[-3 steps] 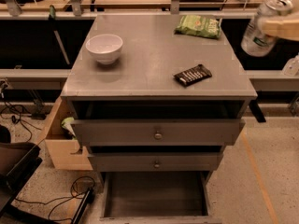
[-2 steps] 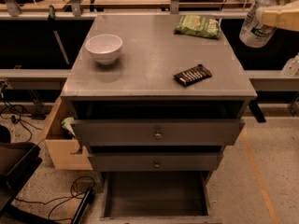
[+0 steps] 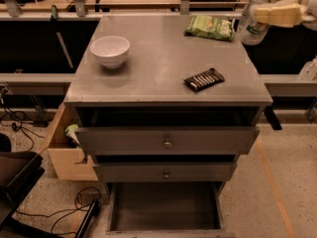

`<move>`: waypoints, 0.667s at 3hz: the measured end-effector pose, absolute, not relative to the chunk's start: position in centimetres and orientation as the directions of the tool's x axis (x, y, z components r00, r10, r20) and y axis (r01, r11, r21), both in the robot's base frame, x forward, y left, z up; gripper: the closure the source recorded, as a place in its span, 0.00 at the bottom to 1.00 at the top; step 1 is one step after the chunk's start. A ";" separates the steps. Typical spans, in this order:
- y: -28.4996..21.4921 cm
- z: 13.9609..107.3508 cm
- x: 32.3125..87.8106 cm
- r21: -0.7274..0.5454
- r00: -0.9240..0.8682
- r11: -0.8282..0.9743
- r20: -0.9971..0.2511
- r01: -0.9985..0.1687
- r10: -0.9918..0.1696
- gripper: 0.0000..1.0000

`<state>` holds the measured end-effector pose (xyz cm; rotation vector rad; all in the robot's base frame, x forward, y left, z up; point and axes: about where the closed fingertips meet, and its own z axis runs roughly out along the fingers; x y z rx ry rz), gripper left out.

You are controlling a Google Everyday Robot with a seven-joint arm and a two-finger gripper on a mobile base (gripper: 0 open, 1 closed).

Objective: Pick 7up can from bottom drawer and place on counter

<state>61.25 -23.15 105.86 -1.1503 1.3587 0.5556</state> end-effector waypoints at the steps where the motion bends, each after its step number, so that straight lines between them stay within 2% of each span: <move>1: -20.5 103.9 66.7 -0.265 0.183 0.356 -0.951 -0.896 -0.248 1.00; 2: -17.5 102.2 70.6 -0.226 0.167 0.313 -0.965 -0.923 -0.202 1.00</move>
Offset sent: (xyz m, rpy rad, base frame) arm 0.1768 0.0526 -0.0141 0.1193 0.0509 0.1660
